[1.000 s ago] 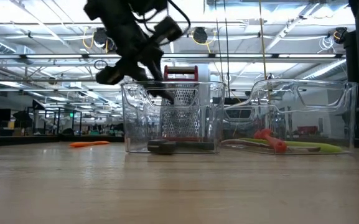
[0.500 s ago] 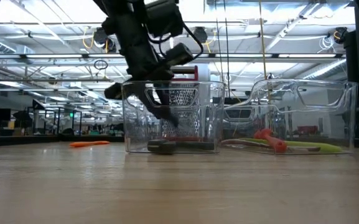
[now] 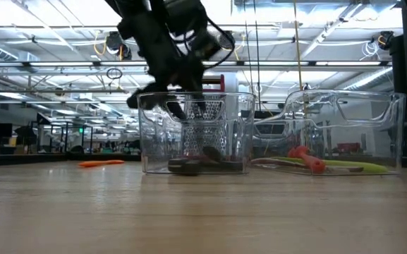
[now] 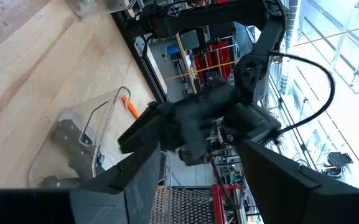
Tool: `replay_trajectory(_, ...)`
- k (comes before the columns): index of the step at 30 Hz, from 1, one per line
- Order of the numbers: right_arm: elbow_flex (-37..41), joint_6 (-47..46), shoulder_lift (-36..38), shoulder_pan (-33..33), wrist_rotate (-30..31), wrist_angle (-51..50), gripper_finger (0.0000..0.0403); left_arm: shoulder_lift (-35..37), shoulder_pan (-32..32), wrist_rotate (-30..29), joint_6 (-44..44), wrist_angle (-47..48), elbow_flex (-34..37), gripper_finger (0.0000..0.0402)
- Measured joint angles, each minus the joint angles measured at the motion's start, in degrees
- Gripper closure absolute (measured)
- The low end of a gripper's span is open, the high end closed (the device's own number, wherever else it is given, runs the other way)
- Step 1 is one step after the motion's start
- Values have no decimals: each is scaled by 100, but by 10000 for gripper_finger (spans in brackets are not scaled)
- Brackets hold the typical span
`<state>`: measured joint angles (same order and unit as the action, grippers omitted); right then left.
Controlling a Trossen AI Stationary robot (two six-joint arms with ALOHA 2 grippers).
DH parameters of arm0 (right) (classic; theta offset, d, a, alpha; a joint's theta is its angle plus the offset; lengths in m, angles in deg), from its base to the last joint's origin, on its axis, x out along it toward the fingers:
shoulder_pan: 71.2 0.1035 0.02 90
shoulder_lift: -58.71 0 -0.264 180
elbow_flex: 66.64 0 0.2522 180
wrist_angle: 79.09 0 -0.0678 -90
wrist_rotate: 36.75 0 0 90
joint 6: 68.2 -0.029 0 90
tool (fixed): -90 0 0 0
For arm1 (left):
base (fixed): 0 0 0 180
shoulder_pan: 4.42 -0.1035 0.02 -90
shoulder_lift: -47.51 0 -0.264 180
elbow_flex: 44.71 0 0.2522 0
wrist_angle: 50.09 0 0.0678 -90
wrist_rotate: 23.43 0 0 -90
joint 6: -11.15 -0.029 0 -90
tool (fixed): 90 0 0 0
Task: Pick & Place Kitchen Items
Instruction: Put the orange spatula into the left transparent bin
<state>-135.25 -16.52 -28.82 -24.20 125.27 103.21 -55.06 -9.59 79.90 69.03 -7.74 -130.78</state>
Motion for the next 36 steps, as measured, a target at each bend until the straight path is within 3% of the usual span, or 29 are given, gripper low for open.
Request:
replay_trajectory(3,0,0,0,0,18,-3,188,379,-38,380,-46,79,1,219)
replay_trajectory(6,0,-7,0,0,93,21,188,942,-41,312,-148,312,0,217)
replay_trajectory(9,0,-18,0,0,284,50,188,1618,-19,-317,-229,840,0,225)
replay_trajectory(15,0,-12,0,0,318,43,188,2675,27,-2315,-265,2616,-3,248)
replay_trajectory(18,0,-132,0,-1,316,45,188,2858,-32,-2757,-81,3431,0,256)
replay_trajectory(28,0,-450,0,-17,316,41,188,2763,-984,-2847,-803,3611,436,251)
replay_trajectory(32,0,-450,0,-17,319,39,188,2751,-1499,-2769,-1166,3063,823,217)
replay_trajectory(36,0,-448,0,-17,432,36,188,2717,-1956,-2317,-1394,2407,1227,168)
